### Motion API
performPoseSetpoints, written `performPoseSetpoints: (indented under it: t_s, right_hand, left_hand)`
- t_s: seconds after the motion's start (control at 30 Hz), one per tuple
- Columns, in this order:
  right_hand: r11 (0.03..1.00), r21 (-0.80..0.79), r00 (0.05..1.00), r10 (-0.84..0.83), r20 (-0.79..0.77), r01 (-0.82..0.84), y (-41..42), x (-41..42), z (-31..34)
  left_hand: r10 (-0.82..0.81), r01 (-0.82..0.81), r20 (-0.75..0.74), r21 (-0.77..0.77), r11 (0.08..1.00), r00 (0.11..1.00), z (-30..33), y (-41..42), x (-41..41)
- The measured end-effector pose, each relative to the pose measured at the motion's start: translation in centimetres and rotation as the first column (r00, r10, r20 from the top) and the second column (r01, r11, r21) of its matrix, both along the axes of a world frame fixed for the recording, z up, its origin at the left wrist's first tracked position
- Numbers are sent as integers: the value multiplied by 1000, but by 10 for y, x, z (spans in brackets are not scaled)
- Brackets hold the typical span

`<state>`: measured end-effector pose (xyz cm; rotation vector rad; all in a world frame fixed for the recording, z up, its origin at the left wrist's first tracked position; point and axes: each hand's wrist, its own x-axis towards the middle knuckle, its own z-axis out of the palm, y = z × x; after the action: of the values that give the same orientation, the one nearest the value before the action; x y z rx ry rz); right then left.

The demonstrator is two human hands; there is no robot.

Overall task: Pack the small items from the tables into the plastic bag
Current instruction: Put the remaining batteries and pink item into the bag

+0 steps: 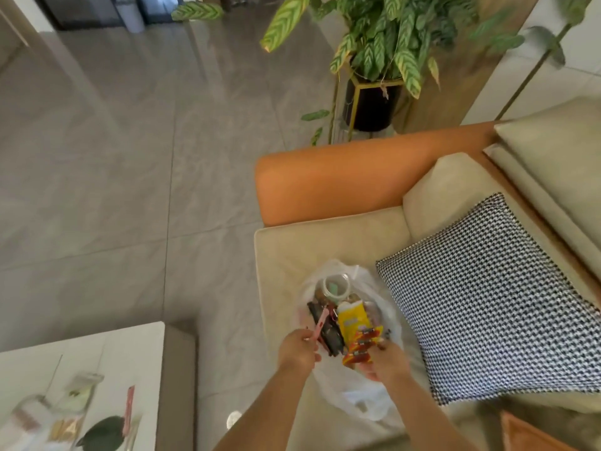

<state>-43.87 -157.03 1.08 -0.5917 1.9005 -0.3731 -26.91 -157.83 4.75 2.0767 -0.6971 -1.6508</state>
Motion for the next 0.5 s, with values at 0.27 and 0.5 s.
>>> performPoseSetpoints:
  t_s: [0.27, 0.5]
  right_hand:
    - [999, 25, 999, 46, 2, -46, -17, -7, -11]
    - [970, 33, 964, 243, -109, -241, -14, 19, -5]
  left_hand:
    - [-170, 170, 18, 19, 985, 985, -15, -18, -20]
    - [-247, 247, 74, 8, 969, 966, -3, -3, 10]
